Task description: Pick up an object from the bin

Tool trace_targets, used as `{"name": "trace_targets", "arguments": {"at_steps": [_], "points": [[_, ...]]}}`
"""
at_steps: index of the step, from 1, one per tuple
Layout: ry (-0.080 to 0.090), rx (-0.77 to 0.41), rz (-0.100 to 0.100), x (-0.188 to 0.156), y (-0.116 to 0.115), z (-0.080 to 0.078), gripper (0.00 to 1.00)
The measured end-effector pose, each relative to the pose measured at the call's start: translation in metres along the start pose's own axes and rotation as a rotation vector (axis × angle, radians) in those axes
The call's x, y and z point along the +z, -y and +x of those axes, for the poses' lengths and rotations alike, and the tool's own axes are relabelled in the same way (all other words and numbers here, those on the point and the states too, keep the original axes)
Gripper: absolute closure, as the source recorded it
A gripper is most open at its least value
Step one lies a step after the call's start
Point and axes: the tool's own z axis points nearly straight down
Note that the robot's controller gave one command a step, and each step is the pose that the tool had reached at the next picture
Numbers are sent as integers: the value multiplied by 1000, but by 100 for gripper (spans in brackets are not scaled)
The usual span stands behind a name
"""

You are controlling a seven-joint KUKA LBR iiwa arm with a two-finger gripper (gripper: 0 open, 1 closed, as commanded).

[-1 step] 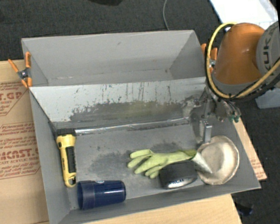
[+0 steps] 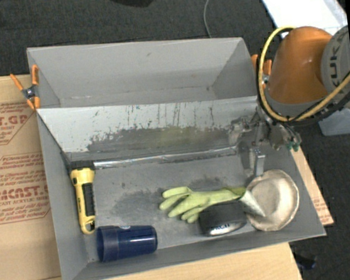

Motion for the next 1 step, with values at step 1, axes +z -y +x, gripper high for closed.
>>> {"name": "trace_targets", "arguments": {"at_steps": [1], "points": [[9, -197, 2, 41, 2, 15, 0]]}}
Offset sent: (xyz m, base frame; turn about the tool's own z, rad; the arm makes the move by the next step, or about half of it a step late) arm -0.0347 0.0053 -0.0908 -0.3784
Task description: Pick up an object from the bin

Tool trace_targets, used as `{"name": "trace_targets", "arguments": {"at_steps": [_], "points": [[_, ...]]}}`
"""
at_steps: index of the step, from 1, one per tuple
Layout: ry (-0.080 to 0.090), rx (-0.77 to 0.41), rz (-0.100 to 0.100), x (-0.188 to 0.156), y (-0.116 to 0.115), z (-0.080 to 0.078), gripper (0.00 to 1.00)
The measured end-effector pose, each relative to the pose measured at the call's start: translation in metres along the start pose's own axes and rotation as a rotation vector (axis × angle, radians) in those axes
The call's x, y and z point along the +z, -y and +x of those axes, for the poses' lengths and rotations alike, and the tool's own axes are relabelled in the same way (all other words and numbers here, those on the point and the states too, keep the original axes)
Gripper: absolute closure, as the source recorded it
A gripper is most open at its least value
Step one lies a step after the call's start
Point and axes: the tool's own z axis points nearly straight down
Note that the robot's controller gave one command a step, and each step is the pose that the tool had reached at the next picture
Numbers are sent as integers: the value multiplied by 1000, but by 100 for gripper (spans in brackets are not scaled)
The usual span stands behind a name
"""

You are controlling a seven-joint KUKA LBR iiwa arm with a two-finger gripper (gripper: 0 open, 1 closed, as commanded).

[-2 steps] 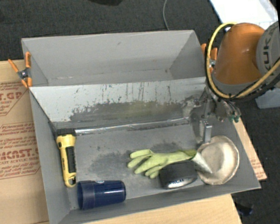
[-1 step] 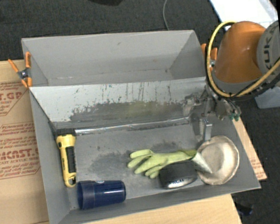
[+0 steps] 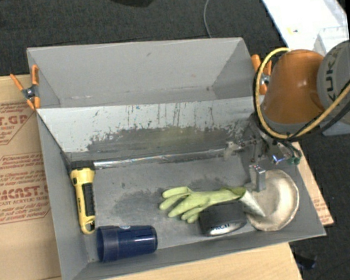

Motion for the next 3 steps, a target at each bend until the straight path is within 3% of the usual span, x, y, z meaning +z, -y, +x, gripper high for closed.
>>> {"name": "trace_targets", "arguments": {"at_steps": [1, 2, 3], "points": [[-4, -183, -3, 51, -13, 18, 0], [-4, -206, -3, 50, -11, 21, 0], [0, -450, -2, 49, -52, 32, 0]]}}
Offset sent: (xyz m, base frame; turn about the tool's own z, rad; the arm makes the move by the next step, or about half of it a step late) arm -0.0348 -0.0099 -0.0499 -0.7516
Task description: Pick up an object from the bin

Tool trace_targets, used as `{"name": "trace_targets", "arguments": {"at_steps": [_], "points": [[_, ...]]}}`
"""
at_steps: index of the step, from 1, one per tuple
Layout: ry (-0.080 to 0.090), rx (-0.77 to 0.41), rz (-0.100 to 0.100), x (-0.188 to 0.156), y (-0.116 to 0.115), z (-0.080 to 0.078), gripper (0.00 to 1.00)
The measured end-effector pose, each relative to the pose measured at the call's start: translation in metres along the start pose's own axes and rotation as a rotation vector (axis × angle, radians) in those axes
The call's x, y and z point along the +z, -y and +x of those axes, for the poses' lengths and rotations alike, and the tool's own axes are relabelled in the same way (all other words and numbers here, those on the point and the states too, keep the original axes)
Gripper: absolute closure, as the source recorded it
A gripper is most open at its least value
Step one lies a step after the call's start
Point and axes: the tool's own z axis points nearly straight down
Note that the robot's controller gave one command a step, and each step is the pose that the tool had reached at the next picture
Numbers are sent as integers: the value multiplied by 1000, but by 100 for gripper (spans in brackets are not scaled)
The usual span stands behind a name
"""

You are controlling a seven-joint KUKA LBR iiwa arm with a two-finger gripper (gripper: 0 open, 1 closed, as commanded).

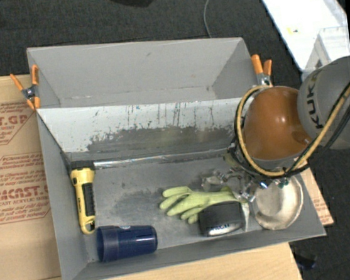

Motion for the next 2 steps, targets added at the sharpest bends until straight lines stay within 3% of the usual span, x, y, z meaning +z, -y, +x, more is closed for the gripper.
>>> {"name": "trace_targets", "arguments": {"at_steps": [1, 2], "points": [[1, 0, 0, 1, 4, -3, 0], [1, -67, 2, 0, -14, -12, 0]]}}
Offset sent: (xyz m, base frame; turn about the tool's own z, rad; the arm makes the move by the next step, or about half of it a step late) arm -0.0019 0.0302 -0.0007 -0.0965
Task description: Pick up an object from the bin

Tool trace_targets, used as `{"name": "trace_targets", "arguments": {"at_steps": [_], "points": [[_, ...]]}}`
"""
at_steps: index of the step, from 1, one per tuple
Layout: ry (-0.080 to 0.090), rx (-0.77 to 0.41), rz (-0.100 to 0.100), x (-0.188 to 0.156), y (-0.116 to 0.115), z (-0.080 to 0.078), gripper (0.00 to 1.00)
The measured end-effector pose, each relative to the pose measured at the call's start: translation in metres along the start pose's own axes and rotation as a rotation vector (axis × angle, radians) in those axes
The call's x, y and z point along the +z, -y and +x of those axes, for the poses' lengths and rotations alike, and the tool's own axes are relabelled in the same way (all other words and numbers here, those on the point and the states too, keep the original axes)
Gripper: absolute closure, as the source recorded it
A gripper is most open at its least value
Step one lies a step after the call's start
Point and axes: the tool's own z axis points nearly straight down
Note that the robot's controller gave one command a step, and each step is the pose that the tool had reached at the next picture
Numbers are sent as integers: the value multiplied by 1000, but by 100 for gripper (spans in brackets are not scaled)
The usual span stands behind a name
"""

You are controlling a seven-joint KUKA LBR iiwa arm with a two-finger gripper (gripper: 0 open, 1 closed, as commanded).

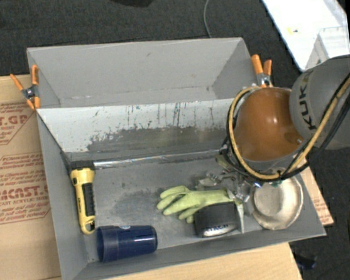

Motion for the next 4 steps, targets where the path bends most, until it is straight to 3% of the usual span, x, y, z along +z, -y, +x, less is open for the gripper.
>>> {"name": "trace_targets", "arguments": {"at_steps": [1, 2, 4], "points": [[1, -12, 0, 0, -11, -9, 0], [5, -155, 3, 0, -24, -13, 100], [5, -145, 4, 0, -27, -19, 100]]}}
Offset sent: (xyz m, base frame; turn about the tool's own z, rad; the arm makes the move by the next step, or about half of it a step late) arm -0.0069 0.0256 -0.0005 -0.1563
